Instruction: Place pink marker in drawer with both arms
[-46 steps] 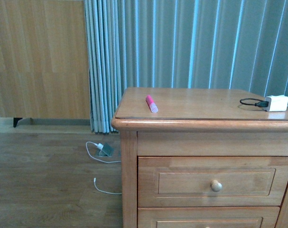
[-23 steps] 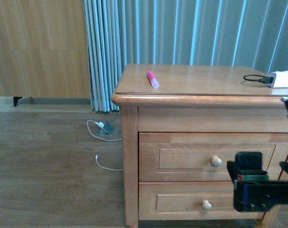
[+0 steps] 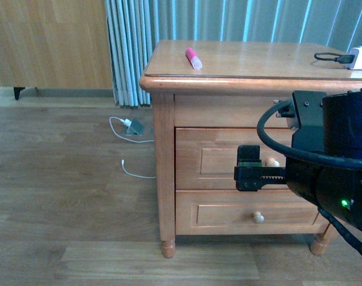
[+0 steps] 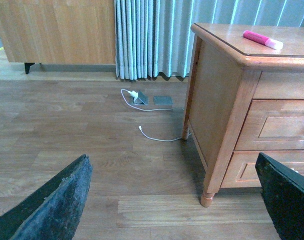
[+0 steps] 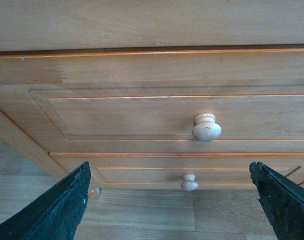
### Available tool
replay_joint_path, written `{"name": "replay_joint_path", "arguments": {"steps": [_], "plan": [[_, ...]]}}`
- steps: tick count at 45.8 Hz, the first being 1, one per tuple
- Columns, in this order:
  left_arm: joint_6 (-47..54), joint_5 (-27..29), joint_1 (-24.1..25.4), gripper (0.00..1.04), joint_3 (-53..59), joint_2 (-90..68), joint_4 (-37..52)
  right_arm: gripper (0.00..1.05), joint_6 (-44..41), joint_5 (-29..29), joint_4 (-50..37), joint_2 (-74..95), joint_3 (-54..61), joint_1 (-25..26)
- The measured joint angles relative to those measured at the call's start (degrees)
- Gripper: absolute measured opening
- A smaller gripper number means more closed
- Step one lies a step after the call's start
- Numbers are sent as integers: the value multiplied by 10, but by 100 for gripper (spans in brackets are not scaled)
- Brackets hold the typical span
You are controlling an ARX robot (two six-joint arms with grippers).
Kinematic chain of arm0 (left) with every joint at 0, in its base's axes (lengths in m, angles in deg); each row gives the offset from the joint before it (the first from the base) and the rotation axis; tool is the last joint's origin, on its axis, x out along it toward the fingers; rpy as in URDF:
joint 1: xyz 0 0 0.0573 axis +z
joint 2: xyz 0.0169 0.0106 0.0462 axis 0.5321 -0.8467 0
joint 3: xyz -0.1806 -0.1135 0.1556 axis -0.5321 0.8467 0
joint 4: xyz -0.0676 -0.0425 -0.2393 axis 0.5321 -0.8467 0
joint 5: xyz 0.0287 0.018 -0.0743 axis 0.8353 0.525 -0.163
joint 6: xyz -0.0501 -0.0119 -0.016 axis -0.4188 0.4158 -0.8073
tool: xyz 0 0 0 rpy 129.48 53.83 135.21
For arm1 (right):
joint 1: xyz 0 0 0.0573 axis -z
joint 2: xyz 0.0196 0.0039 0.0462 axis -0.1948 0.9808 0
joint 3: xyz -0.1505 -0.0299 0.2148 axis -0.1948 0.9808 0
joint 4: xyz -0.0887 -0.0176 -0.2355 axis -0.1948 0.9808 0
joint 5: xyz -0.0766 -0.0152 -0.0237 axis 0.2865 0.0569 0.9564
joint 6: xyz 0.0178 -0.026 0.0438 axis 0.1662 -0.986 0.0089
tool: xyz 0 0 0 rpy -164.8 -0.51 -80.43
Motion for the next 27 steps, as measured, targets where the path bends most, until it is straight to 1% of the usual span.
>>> {"name": "replay_joint_path", "arguments": {"steps": [17,27], "plan": [[0,0,0,99,0,0,0,96,-9,7,-13,118,-112,27],[0,0,0,99,0,0,0,96,-17,-13,-21,155,-144,31]]}}
